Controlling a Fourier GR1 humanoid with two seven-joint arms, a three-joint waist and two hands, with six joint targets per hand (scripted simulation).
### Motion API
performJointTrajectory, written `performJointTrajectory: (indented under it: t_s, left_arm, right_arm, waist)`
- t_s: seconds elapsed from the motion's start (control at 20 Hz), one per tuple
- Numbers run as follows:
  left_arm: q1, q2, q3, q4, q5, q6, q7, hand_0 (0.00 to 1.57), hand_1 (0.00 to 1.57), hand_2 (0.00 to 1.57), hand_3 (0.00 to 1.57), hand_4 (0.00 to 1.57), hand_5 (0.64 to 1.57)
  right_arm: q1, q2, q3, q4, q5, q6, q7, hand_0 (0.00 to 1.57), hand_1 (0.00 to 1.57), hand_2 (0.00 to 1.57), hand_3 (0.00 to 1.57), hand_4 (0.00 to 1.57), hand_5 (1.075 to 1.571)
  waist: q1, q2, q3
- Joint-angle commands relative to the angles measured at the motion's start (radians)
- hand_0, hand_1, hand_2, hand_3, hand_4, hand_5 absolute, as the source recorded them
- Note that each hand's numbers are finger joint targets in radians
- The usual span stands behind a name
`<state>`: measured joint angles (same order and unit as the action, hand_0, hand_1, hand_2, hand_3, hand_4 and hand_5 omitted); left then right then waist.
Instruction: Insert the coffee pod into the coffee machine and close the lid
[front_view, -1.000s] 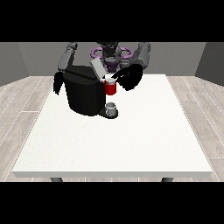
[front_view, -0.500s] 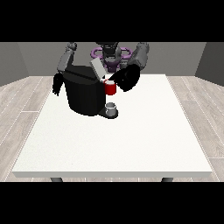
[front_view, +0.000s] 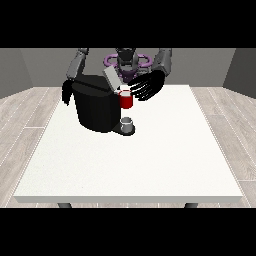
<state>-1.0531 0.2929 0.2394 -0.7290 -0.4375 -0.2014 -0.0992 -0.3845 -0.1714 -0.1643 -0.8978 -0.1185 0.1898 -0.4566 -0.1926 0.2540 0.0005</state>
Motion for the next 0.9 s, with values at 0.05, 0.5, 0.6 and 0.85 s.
performJointTrajectory:
  t_s: [0.05,0.5,0.6,0.85]
  left_arm:
    - [0.202,-0.117,-0.02,-0.029,0.048,-0.014,-0.136,0.0,0.0,0.0,0.0,0.0,1.571]
    - [0.548,-0.131,0.108,0.049,0.214,-0.129,-0.275,0.0,0.0,0.0,0.0,0.23,1.571]
    - [0.617,-0.199,0.08,0.055,0.21,-0.133,-0.264,0.0,0.0,0.0,0.0,0.35,1.571]
    - [0.787,-0.148,0.097,0.07,0.214,-0.152,-0.313,0.0,0.0,0.0,0.0,0.28,1.571]
  right_arm:
    - [0.111,0.001,-0.02,0.022,-0.016,0.02,-0.059,0.0,0.0,0.0,0.0,0.23,1.571]
    - [0.346,0.113,0.185,-0.17,0.121,-0.032,0.001,0.0,0.0,0.0,0.0,0.0,1.571]
    - [0.328,0.141,0.197,-0.224,0.119,-0.073,0.085,0.0,0.0,0.0,0.0,0.01,1.571]
    - [0.362,0.17,0.302,-0.412,0.12,-0.084,0.212,0.0,0.0,0.0,0.0,0.27,1.571]
  waist:
    - [0.084,-0.124,-0.0006]
    - [0.099,-0.445,-0.0029]
    - [0.113,-0.552,-0.0027]
    - [0.084,-0.651,-0.0021]
